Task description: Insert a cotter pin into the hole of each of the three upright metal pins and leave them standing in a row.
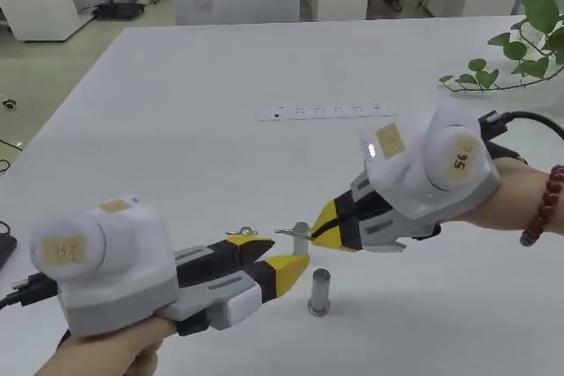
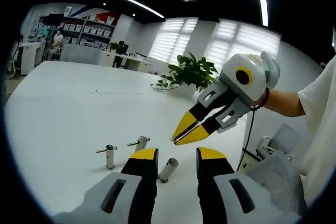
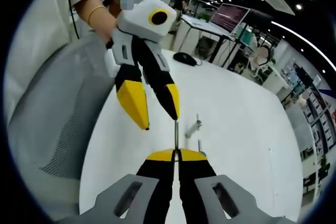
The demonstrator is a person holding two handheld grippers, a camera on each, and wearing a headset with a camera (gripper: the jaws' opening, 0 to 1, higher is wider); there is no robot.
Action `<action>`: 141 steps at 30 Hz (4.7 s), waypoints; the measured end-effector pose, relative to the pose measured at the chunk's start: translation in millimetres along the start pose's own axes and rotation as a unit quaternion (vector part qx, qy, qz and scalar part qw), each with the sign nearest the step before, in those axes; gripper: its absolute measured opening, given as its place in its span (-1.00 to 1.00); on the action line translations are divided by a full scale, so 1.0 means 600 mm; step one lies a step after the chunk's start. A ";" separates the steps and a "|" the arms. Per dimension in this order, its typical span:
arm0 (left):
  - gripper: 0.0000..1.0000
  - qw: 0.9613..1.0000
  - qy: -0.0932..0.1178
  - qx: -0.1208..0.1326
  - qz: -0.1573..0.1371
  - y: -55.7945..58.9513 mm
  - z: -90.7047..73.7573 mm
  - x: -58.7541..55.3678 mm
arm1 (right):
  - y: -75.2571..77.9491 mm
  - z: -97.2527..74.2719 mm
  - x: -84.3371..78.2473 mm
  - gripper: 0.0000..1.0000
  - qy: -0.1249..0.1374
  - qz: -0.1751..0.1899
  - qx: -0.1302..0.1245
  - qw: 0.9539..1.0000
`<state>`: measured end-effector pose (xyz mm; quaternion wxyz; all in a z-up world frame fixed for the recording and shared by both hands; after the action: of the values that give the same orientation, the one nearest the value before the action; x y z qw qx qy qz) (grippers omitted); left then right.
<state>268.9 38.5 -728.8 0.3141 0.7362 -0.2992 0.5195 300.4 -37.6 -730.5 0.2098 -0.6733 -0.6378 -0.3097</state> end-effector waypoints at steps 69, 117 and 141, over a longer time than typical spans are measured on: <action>-1.00 0.998 -0.040 -0.028 -0.031 0.000 -0.005 -0.029 | -0.040 0.016 0.010 -0.80 -0.002 -0.002 0.016 1.000; -1.00 0.979 -0.050 -0.168 0.107 0.082 -0.033 -0.032 | -0.118 -0.004 -0.035 -0.70 0.001 0.206 0.247 0.947; -0.99 0.975 -0.049 -0.186 0.114 0.091 -0.036 -0.030 | -0.131 -0.007 -0.028 -0.93 0.012 0.164 0.260 0.951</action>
<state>209.4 23.3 -732.1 0.3692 0.6504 -0.4873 0.4507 222.2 -45.1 -747.6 0.4334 -0.6866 -0.5746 -0.1025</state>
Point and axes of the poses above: the centre of the closed fingertips' face, and the gripper's own axes: z roughly forward along the fingers, y roughly to its right, x roughly out of its top, the point moved 4 cm from there along -z, roughly backward along the fingers, and after that the axes turned 15 degrees about z, right-handed, at the moved point
